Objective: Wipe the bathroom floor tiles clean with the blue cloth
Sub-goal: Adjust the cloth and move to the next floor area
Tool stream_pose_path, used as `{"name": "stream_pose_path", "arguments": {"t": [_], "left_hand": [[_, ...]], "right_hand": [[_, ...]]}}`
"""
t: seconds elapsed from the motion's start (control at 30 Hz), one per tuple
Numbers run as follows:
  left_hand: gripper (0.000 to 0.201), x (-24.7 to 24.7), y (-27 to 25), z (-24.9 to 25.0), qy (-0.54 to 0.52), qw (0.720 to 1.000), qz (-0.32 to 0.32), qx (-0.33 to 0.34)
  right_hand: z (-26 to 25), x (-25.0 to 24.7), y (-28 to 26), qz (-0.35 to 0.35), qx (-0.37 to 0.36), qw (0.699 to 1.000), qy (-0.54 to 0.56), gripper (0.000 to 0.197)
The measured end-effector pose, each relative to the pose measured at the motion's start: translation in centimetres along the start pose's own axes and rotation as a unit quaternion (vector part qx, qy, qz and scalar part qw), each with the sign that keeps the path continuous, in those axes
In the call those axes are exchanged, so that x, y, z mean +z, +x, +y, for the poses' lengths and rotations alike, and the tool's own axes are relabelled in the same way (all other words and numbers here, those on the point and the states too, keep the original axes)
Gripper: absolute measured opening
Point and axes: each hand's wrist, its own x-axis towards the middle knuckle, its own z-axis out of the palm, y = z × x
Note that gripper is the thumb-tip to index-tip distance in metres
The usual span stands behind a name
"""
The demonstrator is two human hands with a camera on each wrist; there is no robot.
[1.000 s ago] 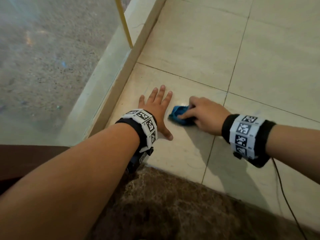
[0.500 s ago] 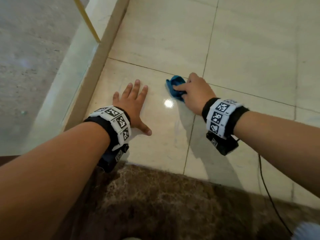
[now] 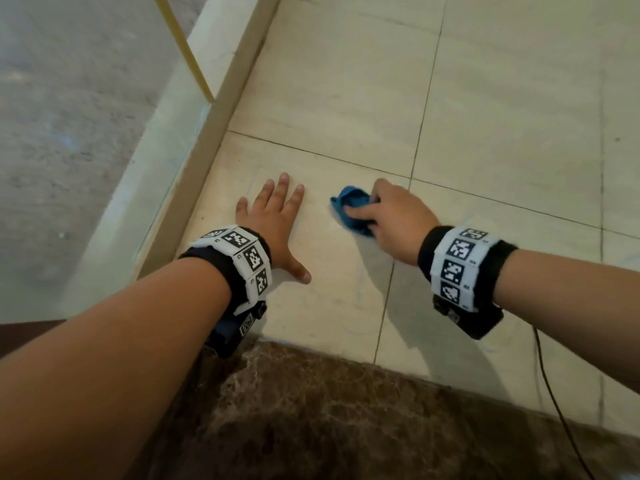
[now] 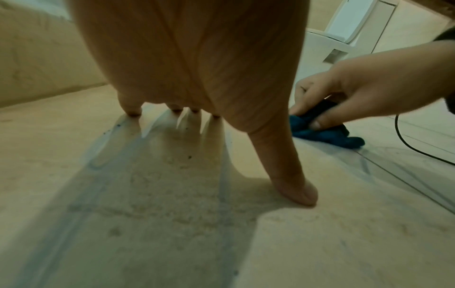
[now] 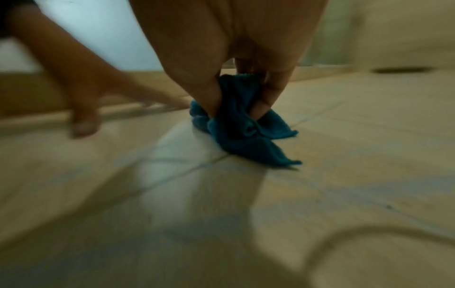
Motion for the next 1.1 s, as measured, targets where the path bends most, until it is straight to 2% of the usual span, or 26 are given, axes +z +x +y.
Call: {"name": "stream_pose_path", "arguments": {"t": [0.03, 0.07, 0.1, 0.2, 0.23, 0.27, 0.37, 0.4, 0.53, 0.57, 0.7, 0.73, 0.83, 0.9, 1.0, 1.03, 1.1], "left_hand": [[0.149, 0.0, 0.1, 0.0, 0.001, 1.000, 0.001, -0.001], [0.149, 0.0, 0.1, 0.0, 0.002, 1.000, 0.000, -0.001], [0.149, 0.1, 0.0, 0.0, 0.000, 1.000, -0.001, -0.001], [0.148, 0.0, -0.1, 0.1, -0.002, 1.000, -0.002, 0.000], [0.148, -0.1, -0.1, 0.1, -0.003, 1.000, -0.003, 0.001], [0.148, -0.1, -0.1, 0.1, -0.003, 1.000, -0.005, 0.001], [0.148, -0.1, -0.1, 0.1, -0.003, 1.000, -0.006, -0.001], [0.148, -0.2, -0.2, 0.1, -0.004, 1.000, -0.006, 0.000], [0.148, -0.2, -0.2, 0.1, -0.014, 1.000, -0.009, 0.002], [0.148, -0.2, -0.2, 0.1, -0.015, 1.000, -0.009, 0.003], [0.148, -0.1, -0.2, 0.1, -0.012, 1.000, -0.003, 0.000], [0.148, -0.1, -0.2, 0.2, -0.014, 1.000, -0.004, 0.000], [0.149, -0.1, -0.2, 0.1, -0.016, 1.000, -0.005, 0.002], [0.149, 0.0, -0.1, 0.1, -0.018, 1.000, -0.006, 0.002], [0.149, 0.0, 0.0, 0.1, -0.018, 1.000, -0.008, 0.002], [0.148, 0.0, 0.0, 0.1, -0.019, 1.000, -0.009, 0.002], [0.148, -0.1, -0.1, 0.1, -0.023, 1.000, -0.007, 0.003]], "right_hand": [[-0.2, 0.3, -0.2, -0.006, -0.041, 0.999, -0.001, 0.029], [0.2, -0.1, 0.1, -0.006, -0.039, 0.999, 0.010, 0.029], [1.1, -0.6, 0.9, 0.006, -0.006, 1.000, 0.025, 0.030], [4.5, -2.1, 3.3, 0.075, 0.167, 0.982, 0.047, 0.036], [4.6, -2.2, 3.4, 0.086, 0.202, 0.974, 0.062, 0.036], [4.3, -1.9, 3.1, 0.088, 0.204, 0.973, 0.060, 0.037], [2.8, -1.5, 1.8, 0.021, 0.092, 0.995, 0.023, 0.040], [3.3, -2.0, 1.7, 0.010, 0.085, 0.996, 0.029, 0.042], [5.1, -3.6, 2.7, 0.045, 0.196, 0.978, 0.053, 0.043], [4.4, -3.5, 2.3, 0.028, 0.190, 0.981, 0.041, 0.044], [1.6, -2.9, 1.2, -0.058, 0.049, 0.997, 0.009, 0.042], [2.0, -3.2, 1.6, -0.046, 0.052, 0.998, 0.011, 0.039], [3.4, -3.9, 2.6, 0.041, 0.136, 0.989, 0.043, 0.033], [2.6, -3.1, 1.8, 0.030, 0.105, 0.994, 0.032, 0.034], [0.4, -1.4, -0.6, -0.042, -0.040, 0.998, 0.006, 0.043], [0.6, -1.3, -0.8, -0.053, -0.056, 0.997, 0.009, 0.045], [2.1, -1.6, 0.0, -0.018, -0.011, 1.000, 0.020, 0.048]]}}
